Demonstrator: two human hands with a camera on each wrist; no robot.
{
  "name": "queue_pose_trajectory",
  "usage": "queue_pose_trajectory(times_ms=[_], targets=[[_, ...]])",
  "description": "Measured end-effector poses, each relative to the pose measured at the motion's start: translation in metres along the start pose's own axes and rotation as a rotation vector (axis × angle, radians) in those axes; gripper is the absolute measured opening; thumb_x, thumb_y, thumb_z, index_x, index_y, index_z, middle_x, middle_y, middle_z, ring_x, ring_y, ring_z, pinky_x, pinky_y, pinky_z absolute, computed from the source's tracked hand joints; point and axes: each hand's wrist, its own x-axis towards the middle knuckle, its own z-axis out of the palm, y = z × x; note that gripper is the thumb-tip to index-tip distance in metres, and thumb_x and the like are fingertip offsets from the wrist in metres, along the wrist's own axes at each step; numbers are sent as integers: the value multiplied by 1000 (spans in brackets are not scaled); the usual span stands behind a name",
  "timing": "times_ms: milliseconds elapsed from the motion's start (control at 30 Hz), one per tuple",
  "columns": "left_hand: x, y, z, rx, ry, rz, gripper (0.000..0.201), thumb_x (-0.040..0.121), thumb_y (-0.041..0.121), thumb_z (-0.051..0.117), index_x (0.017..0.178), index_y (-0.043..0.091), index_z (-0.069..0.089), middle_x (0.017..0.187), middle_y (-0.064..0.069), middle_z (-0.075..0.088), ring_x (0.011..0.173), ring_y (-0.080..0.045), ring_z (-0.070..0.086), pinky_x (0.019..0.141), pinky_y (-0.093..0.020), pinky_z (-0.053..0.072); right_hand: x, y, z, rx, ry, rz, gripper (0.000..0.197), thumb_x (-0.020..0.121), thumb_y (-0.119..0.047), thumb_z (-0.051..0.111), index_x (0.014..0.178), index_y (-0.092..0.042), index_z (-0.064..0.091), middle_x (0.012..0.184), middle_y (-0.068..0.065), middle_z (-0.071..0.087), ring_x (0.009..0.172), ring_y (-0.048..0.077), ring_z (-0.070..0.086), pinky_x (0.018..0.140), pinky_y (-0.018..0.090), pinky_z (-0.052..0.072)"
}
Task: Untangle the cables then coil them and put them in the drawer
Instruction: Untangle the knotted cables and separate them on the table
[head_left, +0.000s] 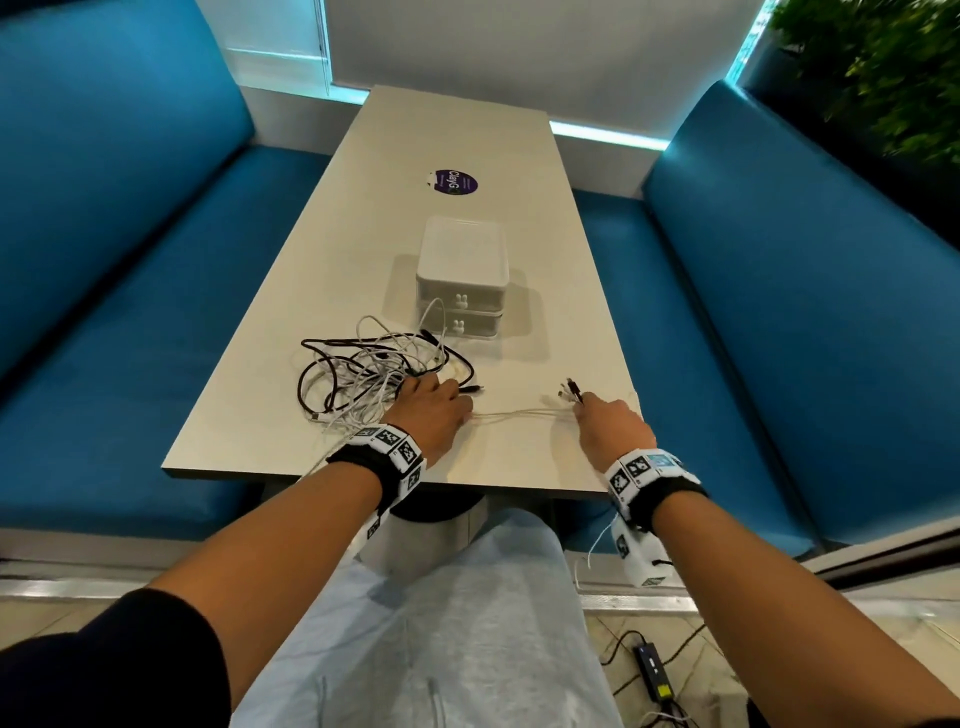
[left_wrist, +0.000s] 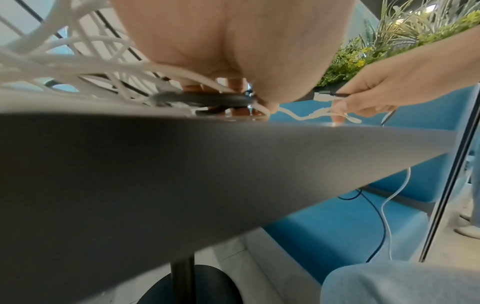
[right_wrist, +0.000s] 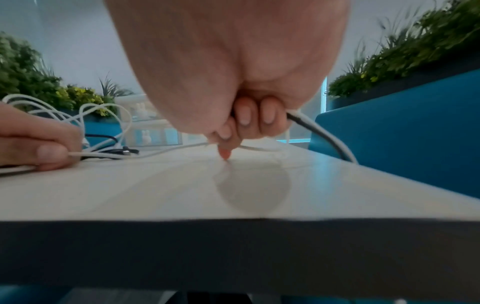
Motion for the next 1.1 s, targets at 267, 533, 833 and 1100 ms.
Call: queue_pose_trajectory(times_ms=[267, 533, 833, 1100], targets=[[-1, 2, -1, -12, -28, -26, 23, 98, 20, 39, 110, 25, 58, 112, -2, 52, 110, -30, 39, 94, -43, 26, -3, -59, 11, 315, 60, -136, 33, 104, -32, 31, 123, -11, 49, 100, 23, 65, 91, 43, 61, 73, 43, 48], [-4, 2, 3, -57, -36, -58, 22, 96, 19, 44, 112, 21, 59, 118, -2, 47, 116, -29, 37, 100, -44, 27, -8, -90, 28, 302, -108, -316, 34, 103, -41, 36, 116, -13, 49, 98, 21, 65, 90, 42, 60, 74, 44, 49], [-3, -9, 1, -51, -13, 16, 29, 104, 32, 34, 116, 19, 57, 120, -2, 50, 114, -27, 40, 97, -41, 27, 2, -56, 12, 94, -113, -271, 32, 102, -45, 35, 118, -22, 52, 94, 14, 63, 85, 36, 62, 75, 43, 53], [-4, -16, -3, 23, -11, 59, 23, 96, 17, 43, 112, 25, 57, 117, 0, 51, 112, -26, 43, 95, -39, 31, 3, 6, -1, -65, -76, -80, 31, 104, -40, 31, 118, -20, 51, 79, 5, 54, 70, 29, 58, 65, 36, 50]])
